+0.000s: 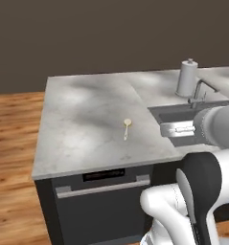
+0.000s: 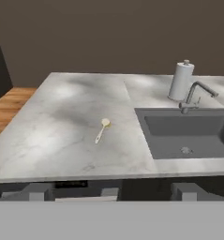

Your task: Grab the spray bottle from the cabinet, then place it next to the cutting board for sanitizing. Then grab the dish brush from the countertop next to the sink and place it next to the cutting board.

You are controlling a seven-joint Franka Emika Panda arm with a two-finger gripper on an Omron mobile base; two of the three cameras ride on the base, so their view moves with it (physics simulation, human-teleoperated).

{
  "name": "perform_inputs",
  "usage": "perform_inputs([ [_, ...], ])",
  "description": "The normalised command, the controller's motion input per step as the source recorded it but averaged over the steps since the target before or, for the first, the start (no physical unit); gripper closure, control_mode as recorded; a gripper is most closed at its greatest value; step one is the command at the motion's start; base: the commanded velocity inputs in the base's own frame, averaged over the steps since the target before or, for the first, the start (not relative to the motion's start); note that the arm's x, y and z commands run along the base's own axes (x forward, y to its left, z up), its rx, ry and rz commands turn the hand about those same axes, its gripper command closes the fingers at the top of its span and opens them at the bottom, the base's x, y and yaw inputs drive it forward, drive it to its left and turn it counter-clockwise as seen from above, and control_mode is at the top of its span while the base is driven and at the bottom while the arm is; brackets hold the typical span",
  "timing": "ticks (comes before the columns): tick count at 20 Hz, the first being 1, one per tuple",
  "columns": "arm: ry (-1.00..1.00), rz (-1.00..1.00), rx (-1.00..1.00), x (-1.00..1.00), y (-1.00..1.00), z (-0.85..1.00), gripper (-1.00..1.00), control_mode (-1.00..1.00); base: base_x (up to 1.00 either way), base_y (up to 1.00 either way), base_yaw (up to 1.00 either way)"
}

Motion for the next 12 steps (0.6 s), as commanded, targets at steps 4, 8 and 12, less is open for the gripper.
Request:
perform_inputs([
  [4,0.00,0.00,0.00,0.00,0.00,0.00,-1.00,1.00,0.87,0.43,-0.02],
  [8,0.00,0.00,0.00,0.00,0.00,0.00,-1.00,1.00,0.76,0.25,0.09],
  [12,0.00,0.00,0.00,0.00,0.00,0.00,-1.00,1.00,0.34,0.00,0.32],
])
